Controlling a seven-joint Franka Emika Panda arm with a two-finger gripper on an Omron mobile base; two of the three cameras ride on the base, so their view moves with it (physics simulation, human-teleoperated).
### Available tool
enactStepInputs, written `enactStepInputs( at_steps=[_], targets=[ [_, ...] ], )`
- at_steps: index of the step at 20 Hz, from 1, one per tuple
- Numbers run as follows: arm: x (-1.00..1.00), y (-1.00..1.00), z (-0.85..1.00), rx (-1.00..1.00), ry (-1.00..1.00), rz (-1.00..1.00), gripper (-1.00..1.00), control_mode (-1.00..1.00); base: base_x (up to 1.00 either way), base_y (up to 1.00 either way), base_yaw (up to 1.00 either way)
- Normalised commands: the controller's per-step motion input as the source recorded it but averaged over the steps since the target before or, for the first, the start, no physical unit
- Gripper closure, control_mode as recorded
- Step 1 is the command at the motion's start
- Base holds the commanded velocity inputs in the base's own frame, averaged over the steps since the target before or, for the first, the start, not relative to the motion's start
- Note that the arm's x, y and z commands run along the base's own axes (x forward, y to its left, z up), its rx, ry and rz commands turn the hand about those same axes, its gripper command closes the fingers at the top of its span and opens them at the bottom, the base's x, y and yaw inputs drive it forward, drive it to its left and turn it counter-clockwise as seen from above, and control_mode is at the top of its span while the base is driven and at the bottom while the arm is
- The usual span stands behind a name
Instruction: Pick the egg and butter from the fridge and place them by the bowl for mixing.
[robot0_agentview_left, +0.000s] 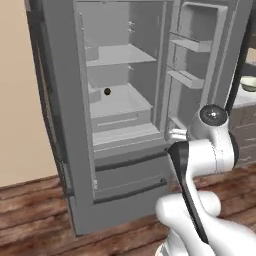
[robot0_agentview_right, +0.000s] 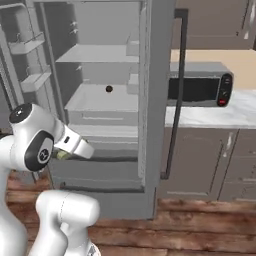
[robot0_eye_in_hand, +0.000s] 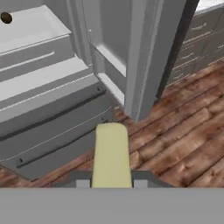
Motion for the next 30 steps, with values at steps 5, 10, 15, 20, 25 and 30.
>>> enactStepInputs(
  at_steps=[5,10,15,20,25,30],
  targets=[
    [0.00,0.00,0.00,0.00,0.00,0.00,1.00,1.00,0.00,0.12,-0.94],
    [0.00,0.00,0.00,0.00,0.00,0.00,1.00,1.00,0.00,0.06,-0.91],
    [0.00,0.00,0.00,0.00,0.00,0.00,1.00,1.00,0.02,0.02,-0.88],
    [0.00,0.00,0.00,0.00,0.00,0.00,1.00,1.00,0.30,-0.24,-0.18],
    [0.00,0.00,0.00,0.00,0.00,0.00,1.00,1.00,0.71,-0.12,-0.06],
    [0.00,0.00,0.00,0.00,0.00,0.00,1.00,1.00,0.88,-0.11,-0.01]
  ],
)
